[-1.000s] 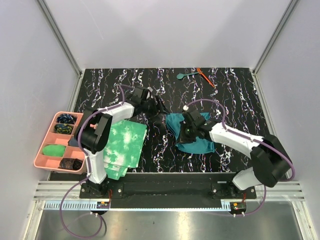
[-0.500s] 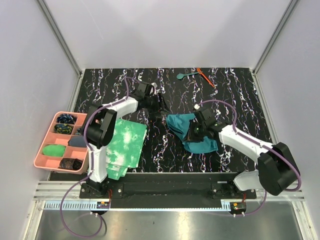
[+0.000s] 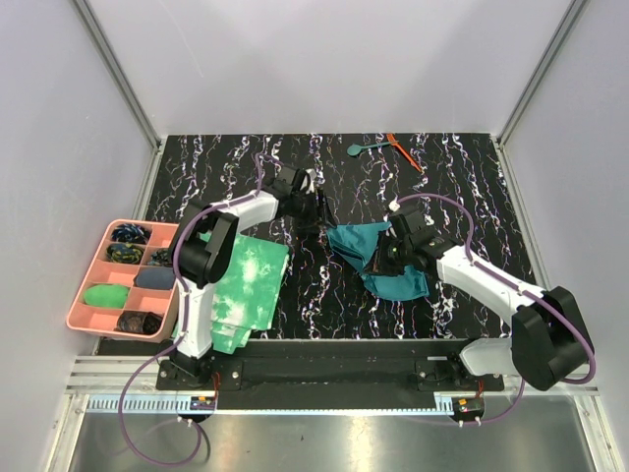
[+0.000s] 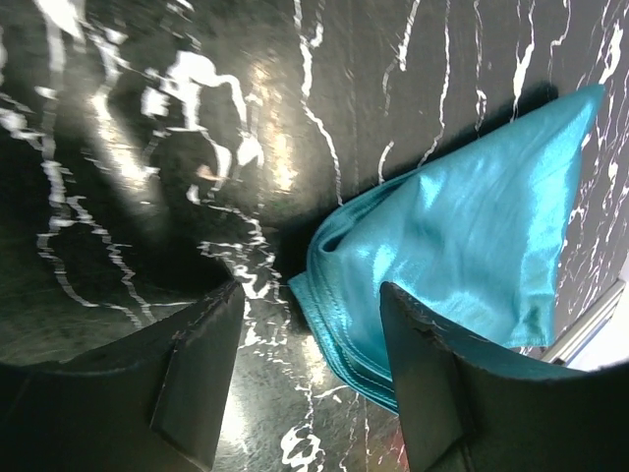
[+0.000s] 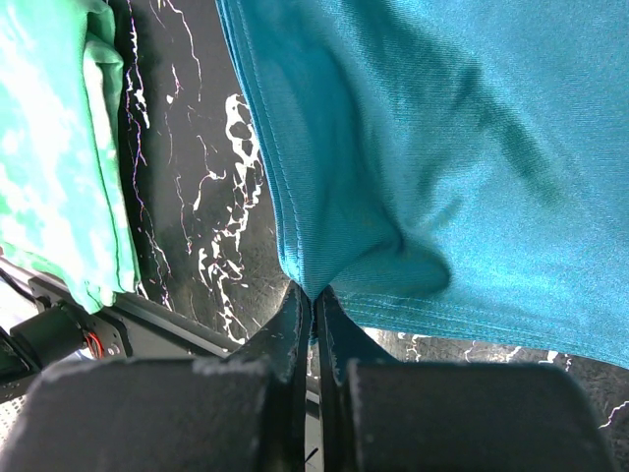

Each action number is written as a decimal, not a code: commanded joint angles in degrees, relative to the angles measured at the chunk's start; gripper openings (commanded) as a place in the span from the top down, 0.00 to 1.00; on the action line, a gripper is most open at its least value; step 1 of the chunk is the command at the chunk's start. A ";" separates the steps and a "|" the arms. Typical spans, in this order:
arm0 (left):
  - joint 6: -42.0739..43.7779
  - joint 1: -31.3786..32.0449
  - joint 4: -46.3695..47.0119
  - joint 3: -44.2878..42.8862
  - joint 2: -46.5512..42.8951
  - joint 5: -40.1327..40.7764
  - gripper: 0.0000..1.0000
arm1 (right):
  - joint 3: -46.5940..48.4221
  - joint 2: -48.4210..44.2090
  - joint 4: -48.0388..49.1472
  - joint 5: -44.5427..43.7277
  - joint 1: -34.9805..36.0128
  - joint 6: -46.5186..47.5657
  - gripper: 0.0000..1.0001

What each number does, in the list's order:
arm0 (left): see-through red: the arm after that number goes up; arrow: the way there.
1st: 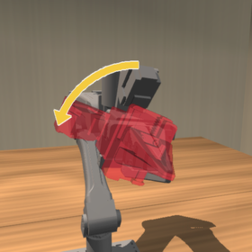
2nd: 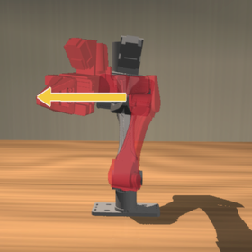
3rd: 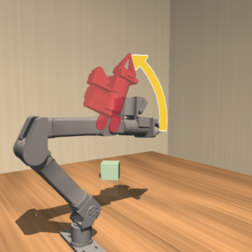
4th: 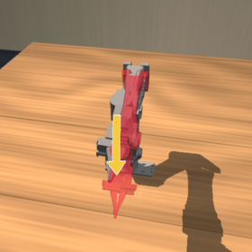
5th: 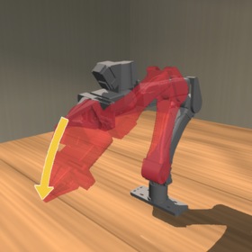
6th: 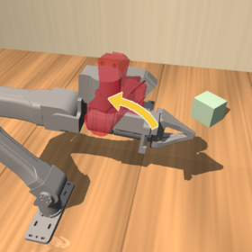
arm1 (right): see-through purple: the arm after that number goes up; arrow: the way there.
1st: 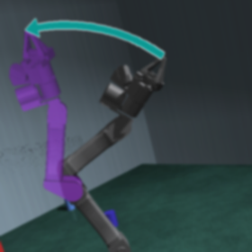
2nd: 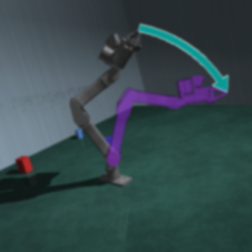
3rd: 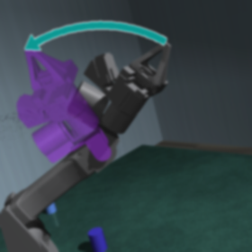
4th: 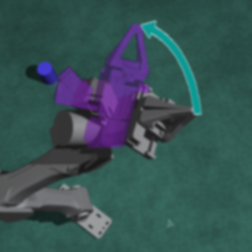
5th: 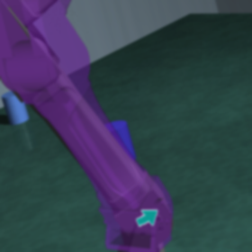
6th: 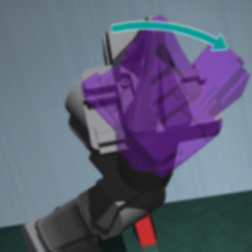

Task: Fold the napkin into a case and place the utensils inside
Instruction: Pick up the lower triangle-folded napkin from the center of the board, then fold the lower triangle-folded napkin at the center of the board.

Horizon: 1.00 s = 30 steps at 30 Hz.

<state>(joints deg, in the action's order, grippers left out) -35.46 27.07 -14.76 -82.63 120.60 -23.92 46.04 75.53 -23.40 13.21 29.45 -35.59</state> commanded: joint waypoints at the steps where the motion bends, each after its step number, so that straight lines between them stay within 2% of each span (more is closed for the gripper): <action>1: 0.05 1.32 0.70 -1.13 1.04 -1.04 0.39 | 0.28 -1.78 1.16 1.55 -0.45 0.88 1.00; 10: -2.15 1.41 1.23 0.37 0.08 0.98 0.50 | -0.25 -2.75 1.07 1.90 -0.62 0.79 1.00; 17: -2.33 1.32 1.49 -0.51 -0.89 1.60 0.74 | -3.32 -3.11 1.42 5.24 -0.62 2.46 1.00; 20: -2.77 1.32 1.58 -0.95 -1.33 0.63 0.81 | -5.51 -2.67 3.00 7.34 -0.54 2.55 1.00; 22: -3.03 1.32 1.49 -0.95 -2.12 0.46 0.93 | -6.57 -2.32 5.20 8.75 -0.54 2.20 1.00; 24: -3.47 1.49 1.58 -0.87 -2.90 0.37 0.99 | -8.16 -1.96 6.95 10.07 -0.54 1.58 1.00; 30: -4.87 3.25 -0.78 -2.44 -5.10 2.64 1.00 | -11.94 -1.70 10.30 12.54 -0.54 -0.52 1.00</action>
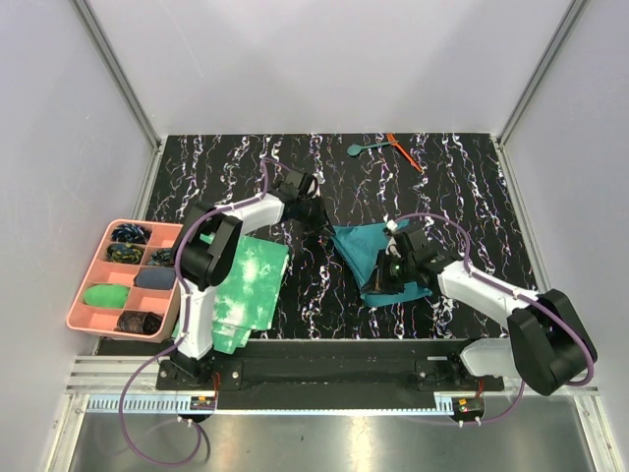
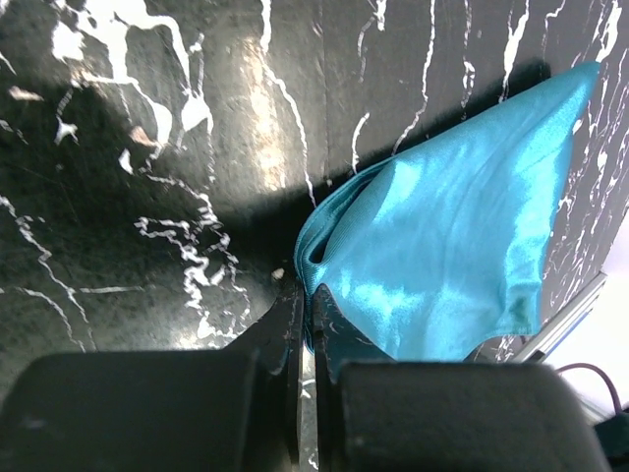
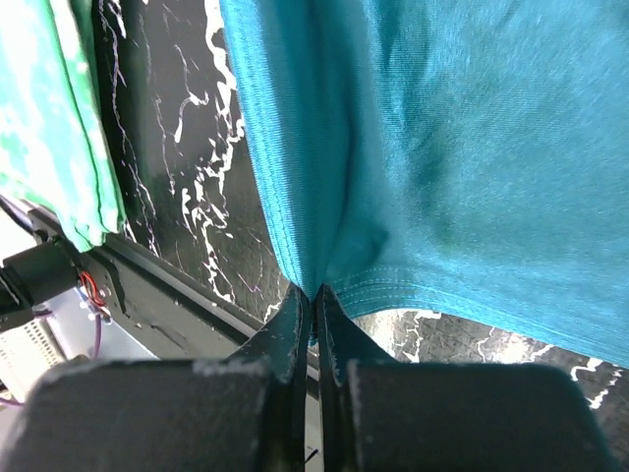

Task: Fold the napkin into a case and place the utensils inside
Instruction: Fold the lower triangle-folded napkin at the center of the board.

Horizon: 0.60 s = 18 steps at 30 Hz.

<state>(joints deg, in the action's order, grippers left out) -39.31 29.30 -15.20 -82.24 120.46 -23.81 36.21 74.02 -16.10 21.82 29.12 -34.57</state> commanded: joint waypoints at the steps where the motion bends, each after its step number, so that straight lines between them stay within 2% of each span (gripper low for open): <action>1: -1.55 1.37 -0.70 -3.02 -5.32 3.24 1.00 | -3.06 -0.28 3.35 4.28 -0.21 -1.90 1.00; 5: -4.37 2.87 -2.20 -3.02 -7.61 8.60 1.00 | -6.14 -0.98 8.78 8.40 -0.21 -5.41 1.00; 9: -6.66 2.87 -2.29 -1.87 -10.42 12.99 1.00 | -6.67 -0.63 10.30 9.73 -0.12 -5.78 1.00; 18: -5.96 2.08 -3.87 -0.03 -10.51 13.61 1.00 | -5.71 1.74 13.98 11.57 1.72 -7.97 1.00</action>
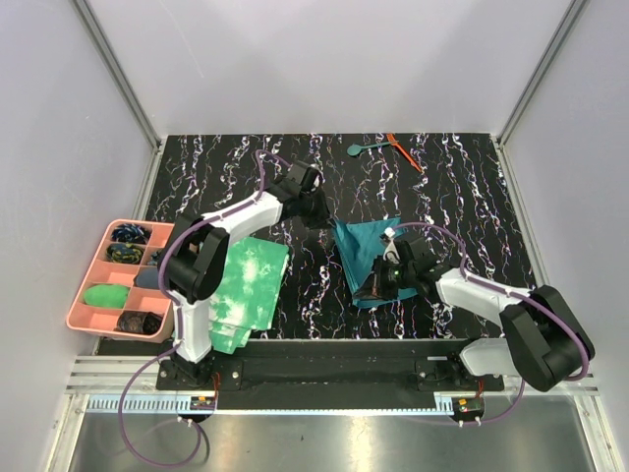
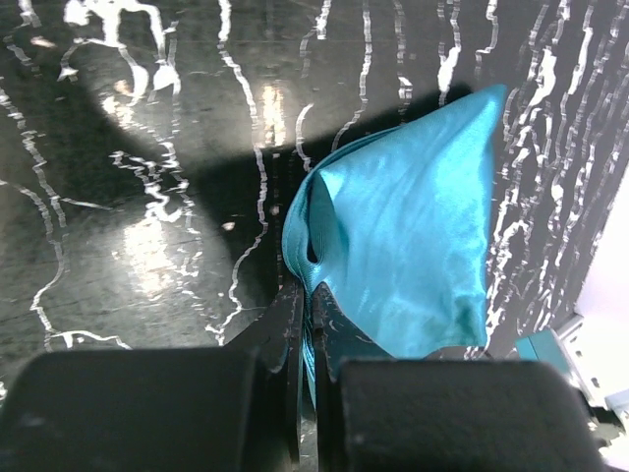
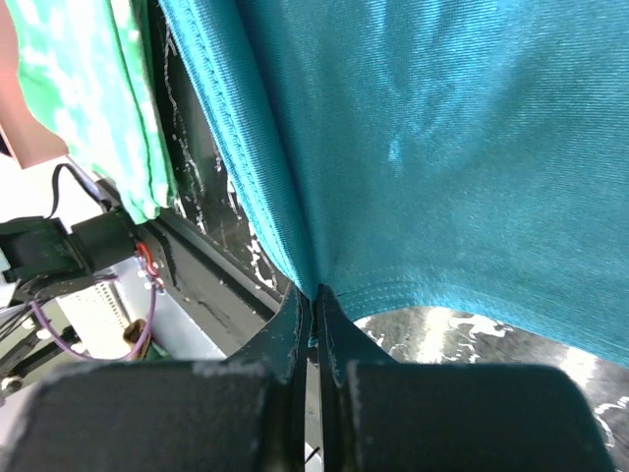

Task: Fold the napkin into a case and place the utensils inside
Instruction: Fold the lower triangle-folded napkin at the center of the board.

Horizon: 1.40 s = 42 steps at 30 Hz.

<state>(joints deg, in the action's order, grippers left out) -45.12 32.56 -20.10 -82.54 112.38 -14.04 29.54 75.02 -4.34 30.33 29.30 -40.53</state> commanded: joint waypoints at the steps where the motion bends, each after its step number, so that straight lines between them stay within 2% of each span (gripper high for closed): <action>1: 0.03 -1.09 0.85 0.28 -2.43 4.02 1.00 | 1.13 0.56 2.58 3.16 1.81 -2.35 1.00; 8: -1.28 0.40 -1.16 -4.63 0.29 5.07 1.00 | -0.09 -1.98 3.55 1.67 1.11 -4.38 1.00; 15: -3.04 3.56 -10.56 -14.65 5.65 13.94 1.00 | -3.95 -3.74 3.46 6.32 -5.21 -5.70 1.00; 17: -3.39 4.79 -14.07 -17.73 7.41 19.37 1.00 | -4.66 -3.75 3.28 8.16 -7.58 -5.61 1.00; 23: -5.06 7.52 -17.96 -23.27 11.37 25.02 1.00 | -6.86 -2.08 2.41 11.33 -12.85 -3.15 1.00; 34: -10.94 11.39 -18.22 -24.95 11.47 34.34 1.00 | -6.25 -5.06 -4.79 11.95 -16.02 -0.07 1.00; 42: -7.71 10.43 -13.66 -19.51 7.42 31.10 1.00 | -3.53 -7.00 -10.68 12.30 -16.03 4.49 1.00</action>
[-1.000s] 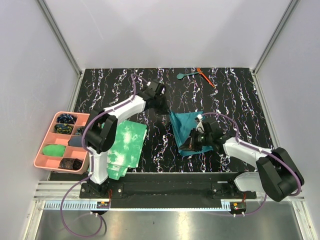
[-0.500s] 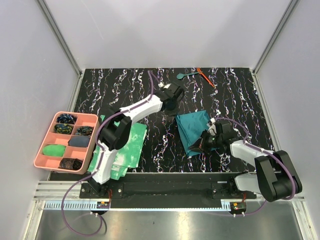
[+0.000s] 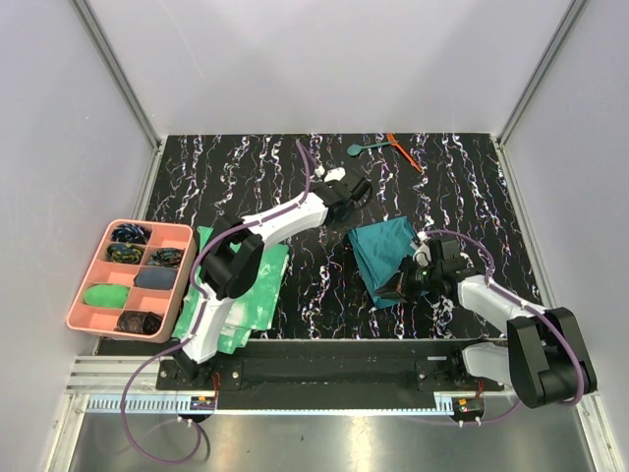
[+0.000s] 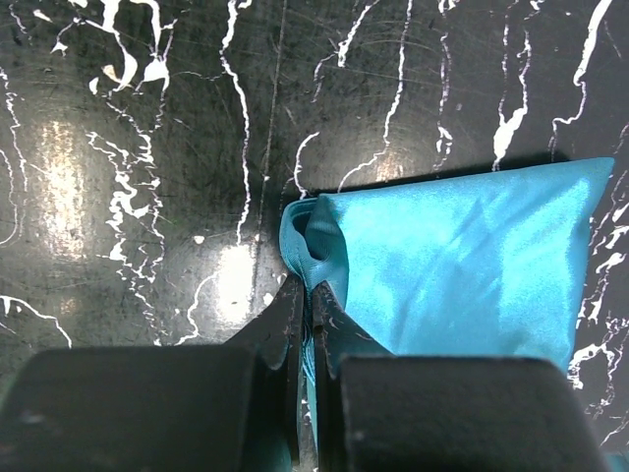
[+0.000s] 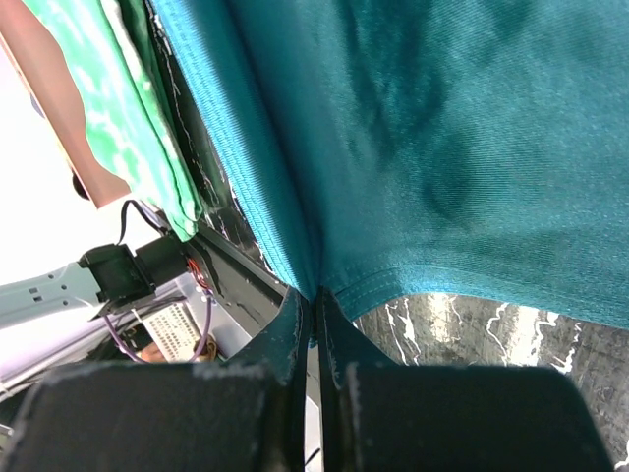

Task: Fold the napkin into a case and place the utensils inside
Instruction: Fold the lower triangle-folded napkin at the center of the board.

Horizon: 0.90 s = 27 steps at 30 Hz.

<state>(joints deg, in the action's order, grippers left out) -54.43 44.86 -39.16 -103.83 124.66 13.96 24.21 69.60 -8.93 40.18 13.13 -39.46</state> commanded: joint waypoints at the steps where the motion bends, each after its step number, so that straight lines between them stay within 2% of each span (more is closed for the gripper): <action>1: 2.83 -2.32 6.28 2.14 -5.30 2.05 1.00 | 2.24 -1.58 -6.62 2.09 1.02 3.86 1.00; 4: 4.15 -2.94 6.81 3.63 -6.18 -0.42 1.00 | 3.56 -1.05 -6.90 0.08 3.91 2.82 1.00; 5: 4.42 -3.20 6.90 4.07 -6.53 -0.33 1.00 | 4.09 -0.70 -6.28 -0.71 7.41 1.94 1.00; 8: 6.00 -4.43 7.60 6.53 -8.29 -1.47 1.00 | 4.71 0.97 -2.77 -3.09 13.13 -2.19 1.00; 15: 10.66 -7.86 8.39 14.60 -14.35 -3.67 1.00 | 5.68 6.86 8.38 -4.06 21.58 -10.18 1.00; 22: 13.91 -8.30 8.48 18.49 -18.49 -2.53 1.00 | 5.94 9.32 17.88 -3.27 24.32 -14.59 1.00; 27: 10.94 -6.81 6.73 16.83 -17.00 0.89 1.00 | 3.31 7.57 19.38 -2.83 24.23 -15.73 1.00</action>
<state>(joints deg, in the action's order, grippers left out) -42.85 37.17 -35.18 -84.73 109.06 8.91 29.47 78.96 7.86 34.68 36.67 -52.82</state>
